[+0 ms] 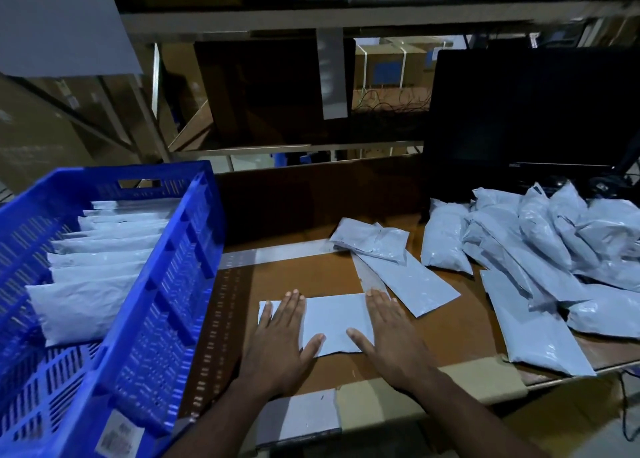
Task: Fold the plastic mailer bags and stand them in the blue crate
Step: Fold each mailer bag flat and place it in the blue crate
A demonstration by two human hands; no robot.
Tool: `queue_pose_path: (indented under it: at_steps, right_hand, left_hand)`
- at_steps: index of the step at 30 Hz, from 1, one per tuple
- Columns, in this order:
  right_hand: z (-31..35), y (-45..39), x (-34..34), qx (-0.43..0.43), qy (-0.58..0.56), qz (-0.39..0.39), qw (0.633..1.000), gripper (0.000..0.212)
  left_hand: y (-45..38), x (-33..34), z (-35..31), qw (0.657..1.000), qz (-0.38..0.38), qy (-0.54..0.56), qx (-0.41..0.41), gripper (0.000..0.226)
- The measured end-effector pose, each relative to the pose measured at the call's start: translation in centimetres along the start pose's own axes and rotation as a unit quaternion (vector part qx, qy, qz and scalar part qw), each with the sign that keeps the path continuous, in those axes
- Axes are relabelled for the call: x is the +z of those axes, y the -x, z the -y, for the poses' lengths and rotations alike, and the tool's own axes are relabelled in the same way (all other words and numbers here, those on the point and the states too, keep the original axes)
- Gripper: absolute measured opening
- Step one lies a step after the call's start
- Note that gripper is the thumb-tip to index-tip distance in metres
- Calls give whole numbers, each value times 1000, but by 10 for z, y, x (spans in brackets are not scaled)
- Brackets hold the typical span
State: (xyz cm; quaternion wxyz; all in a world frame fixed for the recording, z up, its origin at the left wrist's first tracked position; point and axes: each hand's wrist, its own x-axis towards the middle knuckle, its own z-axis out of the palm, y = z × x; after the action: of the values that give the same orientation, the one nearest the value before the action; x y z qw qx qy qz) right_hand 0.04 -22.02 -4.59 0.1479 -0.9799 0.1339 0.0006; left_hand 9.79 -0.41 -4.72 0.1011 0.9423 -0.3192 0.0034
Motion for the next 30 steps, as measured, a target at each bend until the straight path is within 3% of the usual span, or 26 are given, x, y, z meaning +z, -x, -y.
queue_pose_path:
  at_steps: [9, 15, 21, 23, 26, 30]
  right_hand:
    - [-6, 6, -1, 15, -60, -9, 998, 104]
    - [-24, 31, -6, -98, -139, -37, 985, 59]
    - [-29, 31, -8, -90, -170, -61, 980, 34]
    - [-27, 29, -12, -89, -165, -82, 979, 27]
    - [-18, 27, -32, -55, -190, -117, 973, 22]
    - [-9, 19, -71, -4, -236, -174, 956, 27]
  left_hand:
    - [-1, -5, 14, 998, 49, 12, -25, 97]
    - [15, -6, 9, 996, 3, 94, 5, 94]
    - [23, -13, 6, 992, 15, 122, 38, 92]
    - [20, -17, 5, 991, 9, 128, 37, 85]
    - [15, -34, 4, 989, -17, 149, 20, 52]
    - [4, -71, 0, 973, -128, 178, -75, 31]
